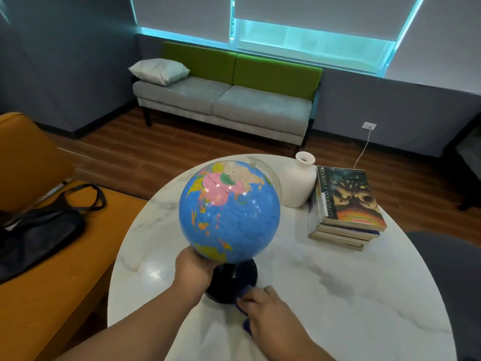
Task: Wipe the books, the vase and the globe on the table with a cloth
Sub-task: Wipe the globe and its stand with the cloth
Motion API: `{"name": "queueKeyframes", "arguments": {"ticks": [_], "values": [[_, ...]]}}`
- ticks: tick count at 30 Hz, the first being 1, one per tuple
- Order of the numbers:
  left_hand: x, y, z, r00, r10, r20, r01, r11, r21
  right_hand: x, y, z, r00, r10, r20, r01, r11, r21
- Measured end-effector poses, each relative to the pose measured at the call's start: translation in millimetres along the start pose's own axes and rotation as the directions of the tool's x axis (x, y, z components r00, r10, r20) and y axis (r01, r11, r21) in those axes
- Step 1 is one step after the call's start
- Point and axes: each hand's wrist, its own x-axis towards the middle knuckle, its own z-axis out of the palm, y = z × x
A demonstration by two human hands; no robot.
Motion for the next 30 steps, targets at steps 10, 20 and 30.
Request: {"name": "queueKeyframes", "arguments": {"ticks": [10,20,30], "values": [[-5,-12,-13,0.984,-0.152,0.092,0.175,0.738,-0.652,6,16,-63,0.809,0.587,-0.005,-0.317,0.444,0.838],[8,12,-69,0.984,0.091,0.15,-0.047,0.962,-0.271,-10,3,-73,0.788,0.601,0.132,-0.348,0.258,0.901],[1,46,-74,0.952,0.124,0.281,-0.022,0.94,-0.34,-7,-14,-71,0.81,0.571,0.132,-0.206,0.066,0.976]]}}
